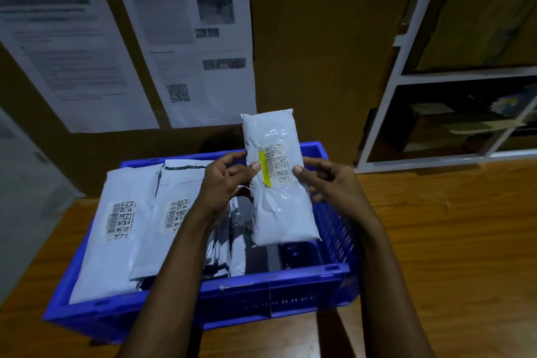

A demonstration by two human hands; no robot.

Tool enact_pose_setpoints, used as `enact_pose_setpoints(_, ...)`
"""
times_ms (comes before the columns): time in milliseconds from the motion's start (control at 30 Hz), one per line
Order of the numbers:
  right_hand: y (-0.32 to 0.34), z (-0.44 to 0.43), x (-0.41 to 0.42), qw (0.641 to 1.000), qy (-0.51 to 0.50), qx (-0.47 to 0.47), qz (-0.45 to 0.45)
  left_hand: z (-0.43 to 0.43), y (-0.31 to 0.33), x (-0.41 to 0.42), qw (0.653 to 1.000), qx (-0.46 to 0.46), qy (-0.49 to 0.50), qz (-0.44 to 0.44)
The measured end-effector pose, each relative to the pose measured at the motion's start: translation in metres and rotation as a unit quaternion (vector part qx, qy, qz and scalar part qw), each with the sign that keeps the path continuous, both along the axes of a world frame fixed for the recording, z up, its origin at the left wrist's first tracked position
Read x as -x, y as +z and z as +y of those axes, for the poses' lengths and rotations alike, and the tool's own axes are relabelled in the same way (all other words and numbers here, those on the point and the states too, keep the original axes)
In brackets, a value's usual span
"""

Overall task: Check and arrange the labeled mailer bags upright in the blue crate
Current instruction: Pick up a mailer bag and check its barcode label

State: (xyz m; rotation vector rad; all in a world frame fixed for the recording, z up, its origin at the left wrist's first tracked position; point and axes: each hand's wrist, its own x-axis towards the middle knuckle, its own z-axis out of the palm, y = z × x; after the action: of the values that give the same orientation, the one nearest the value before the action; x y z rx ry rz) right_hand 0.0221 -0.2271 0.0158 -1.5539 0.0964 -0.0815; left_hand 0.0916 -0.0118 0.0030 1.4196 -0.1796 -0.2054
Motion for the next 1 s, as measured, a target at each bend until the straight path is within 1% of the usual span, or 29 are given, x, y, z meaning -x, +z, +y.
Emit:
enact_pose_setpoints(67,0.001,0.0,-0.001,1.0,-0.004,0.009,0.002,0.0,-0.001,-0.001,1.0,-0.007,0.014,-0.007)
enact_pose_setpoints(167,-0.001,0.001,-0.005,1.0,-0.014,0.018,0.008,0.001,-0.003,-0.004,0.997,0.003,0.068,-0.028)
enact_pose_setpoints(233,-0.002,0.003,-0.006,0.999,-0.018,0.029,0.012,0.003,-0.006,-0.007,0.995,-0.009,0.094,-0.042)
enact_pose_setpoints(433,-0.002,0.008,-0.005,0.997,-0.017,0.06,0.035,0.007,-0.002,-0.002,0.991,-0.078,0.08,-0.074)
enact_pose_setpoints(533,-0.002,0.009,-0.008,0.998,-0.01,0.054,0.037,0.014,0.004,-0.004,0.989,-0.091,0.07,-0.089)
enact_pose_setpoints(567,0.0,0.009,-0.011,0.998,-0.013,0.057,0.039,0.017,0.005,-0.004,0.986,-0.111,0.074,-0.099)
enact_pose_setpoints(600,0.001,0.01,-0.015,0.996,-0.019,0.072,0.045,0.022,0.005,-0.005,0.978,-0.148,0.088,-0.117)
enact_pose_setpoints(667,-0.002,0.011,-0.028,0.988,-0.028,0.131,0.077,0.032,0.003,-0.007,0.944,-0.25,0.133,-0.167)
enact_pose_setpoints(733,-0.008,0.013,-0.042,0.974,-0.017,0.183,0.128,0.042,0.002,-0.004,0.909,-0.332,0.158,-0.198)
enact_pose_setpoints(767,-0.012,0.016,-0.048,0.968,-0.001,0.196,0.159,0.045,0.002,-0.003,0.897,-0.361,0.157,-0.202)
enact_pose_setpoints(867,-0.019,0.027,-0.058,0.941,0.081,0.239,0.224,0.047,-0.001,0.003,0.881,-0.407,0.137,-0.198)
enact_pose_setpoints(933,-0.024,0.037,-0.06,0.925,0.122,0.267,0.242,0.045,-0.003,0.009,0.873,-0.425,0.133,-0.2)
enact_pose_setpoints(1000,-0.031,0.046,-0.061,0.916,0.16,0.266,0.255,0.044,-0.006,0.012,0.866,-0.434,0.136,-0.207)
